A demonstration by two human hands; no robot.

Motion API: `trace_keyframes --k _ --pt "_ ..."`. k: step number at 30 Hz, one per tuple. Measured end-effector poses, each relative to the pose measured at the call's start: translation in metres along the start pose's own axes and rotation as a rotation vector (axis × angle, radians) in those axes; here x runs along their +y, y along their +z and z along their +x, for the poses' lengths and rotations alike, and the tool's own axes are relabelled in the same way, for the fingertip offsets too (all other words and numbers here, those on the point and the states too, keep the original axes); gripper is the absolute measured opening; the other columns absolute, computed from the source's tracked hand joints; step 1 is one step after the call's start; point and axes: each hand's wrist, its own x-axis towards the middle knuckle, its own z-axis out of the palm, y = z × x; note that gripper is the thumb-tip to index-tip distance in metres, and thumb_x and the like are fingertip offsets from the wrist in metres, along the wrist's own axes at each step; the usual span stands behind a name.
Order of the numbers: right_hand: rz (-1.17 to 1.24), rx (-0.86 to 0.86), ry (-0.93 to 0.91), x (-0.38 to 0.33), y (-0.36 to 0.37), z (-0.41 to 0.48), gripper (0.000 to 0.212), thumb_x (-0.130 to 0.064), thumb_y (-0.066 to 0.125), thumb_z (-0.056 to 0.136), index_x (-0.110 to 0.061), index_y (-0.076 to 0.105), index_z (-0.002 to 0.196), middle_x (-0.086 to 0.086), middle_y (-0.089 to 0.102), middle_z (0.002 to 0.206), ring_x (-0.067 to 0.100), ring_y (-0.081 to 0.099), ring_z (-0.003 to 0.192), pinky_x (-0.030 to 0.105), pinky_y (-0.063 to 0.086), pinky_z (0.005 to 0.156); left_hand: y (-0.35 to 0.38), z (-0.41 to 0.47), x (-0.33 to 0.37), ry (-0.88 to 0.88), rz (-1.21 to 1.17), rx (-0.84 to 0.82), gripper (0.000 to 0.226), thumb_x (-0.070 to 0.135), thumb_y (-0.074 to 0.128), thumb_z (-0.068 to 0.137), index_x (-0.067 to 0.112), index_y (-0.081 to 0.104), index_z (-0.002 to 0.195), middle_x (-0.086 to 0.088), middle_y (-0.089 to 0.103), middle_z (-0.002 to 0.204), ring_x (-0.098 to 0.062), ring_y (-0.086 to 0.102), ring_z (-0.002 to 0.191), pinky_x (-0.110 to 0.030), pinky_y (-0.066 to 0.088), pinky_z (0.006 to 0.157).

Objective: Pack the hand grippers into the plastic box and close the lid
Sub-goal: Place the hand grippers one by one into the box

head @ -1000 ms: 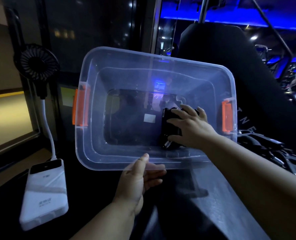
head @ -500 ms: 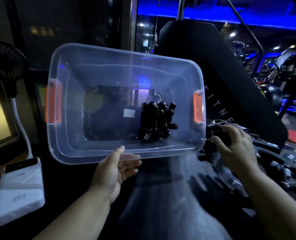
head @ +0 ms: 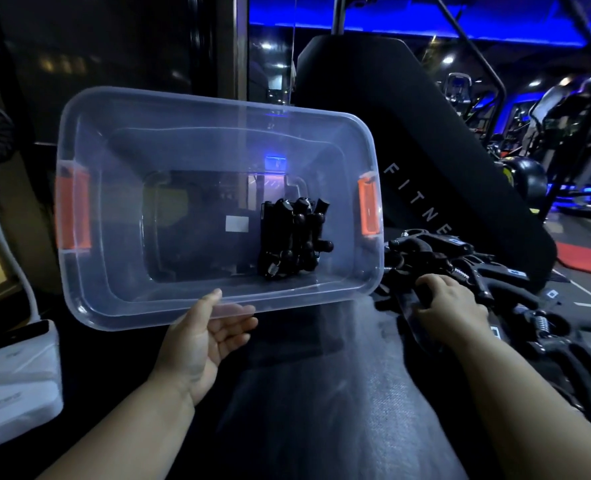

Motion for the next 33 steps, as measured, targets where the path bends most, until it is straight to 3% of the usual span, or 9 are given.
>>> trace_keyframes --k 3,6,9,14,21,24,28,33 --pt "-0.058 0.032 0.013 -0.001 -0.002 0.0 0.026 -0.024 0.057 0.085 -0.038 0.054 0.107 -0.009 0.051 0.127 0.024 0.048 0.115 0.039 0.03 0.085 -0.001 0.0 -0.001 -0.001 0.005 0.002 0.038 0.027 0.047 0.095 0.001 0.065 0.073 -0.016 0.074 0.078 -0.021 0.072 0.065 -0.023 0.055 0.05" --pt "-0.08 0.1 0.004 -0.003 -0.004 -0.003 0.013 -0.034 0.057 0.087 -0.036 0.058 0.099 -0.008 0.055 0.117 0.022 0.052 0.11 0.037 0.026 0.081 -0.002 0.0 -0.001 0.005 0.018 -0.001 0.037 0.028 0.047 0.095 0.001 0.064 0.076 -0.015 0.074 0.079 -0.021 0.072 0.067 -0.023 0.056 0.051" --pt "-0.041 0.102 -0.002 -0.004 -0.006 -0.005 0.015 -0.041 0.061 0.084 -0.037 0.059 0.098 -0.01 0.056 0.114 0.02 0.053 0.109 0.036 0.026 0.08 -0.001 0.0 -0.001 0.004 0.022 0.0 0.036 0.028 0.047 0.095 0.002 0.064 0.077 -0.014 0.074 0.08 -0.021 0.072 0.067 -0.023 0.056 0.052" --pt "-0.056 0.101 -0.009 -0.003 -0.009 -0.006 0.018 -0.036 0.061 0.085 -0.04 0.063 0.102 -0.011 0.055 0.12 0.021 0.054 0.108 0.038 0.034 0.087 -0.001 0.0 -0.001 0.0 0.021 0.001 0.036 0.028 0.048 0.095 0.002 0.063 0.077 -0.014 0.074 0.08 -0.021 0.072 0.067 -0.023 0.056 0.051" --pt "-0.032 0.177 -0.008 -0.006 -0.015 -0.012 0.007 -0.043 0.067 0.078 -0.036 0.066 0.08 -0.009 0.055 0.097 0.02 0.055 0.102 0.036 0.039 0.082 -0.001 0.001 -0.001 0.003 0.011 -0.002 0.036 0.028 0.048 0.095 0.001 0.063 0.077 -0.015 0.074 0.079 -0.021 0.072 0.066 -0.023 0.055 0.05" --pt "-0.035 0.186 -0.02 -0.009 -0.017 -0.012 0.015 -0.049 0.066 0.078 -0.036 0.066 0.086 -0.008 0.055 0.094 0.022 0.055 0.105 0.037 0.041 0.084 -0.002 0.002 -0.001 0.0 0.01 -0.004 0.036 0.029 0.048 0.095 0.001 0.063 0.077 -0.015 0.074 0.08 -0.021 0.072 0.066 -0.023 0.056 0.051" --pt "-0.031 0.182 -0.017 -0.01 -0.016 -0.007 0.025 -0.053 0.064 0.08 -0.036 0.065 0.099 -0.005 0.06 0.108 0.023 0.053 0.11 0.04 0.042 0.089 -0.002 0.002 -0.001 0.001 0.012 -0.006 0.036 0.028 0.048 0.095 0.001 0.063 0.077 -0.015 0.074 0.08 -0.021 0.072 0.067 -0.024 0.056 0.052" --pt "-0.055 -0.022 -0.009 -0.01 -0.004 0.002 0.049 -0.054 0.062 0.081 -0.039 0.056 0.126 -0.006 0.051 0.135 0.026 0.05 0.121 0.038 0.043 0.098 -0.001 0.001 -0.001 0.007 0.013 -0.003 0.037 0.028 0.048 0.095 0.001 0.064 0.075 -0.015 0.074 0.078 -0.021 0.072 0.065 -0.024 0.056 0.052"
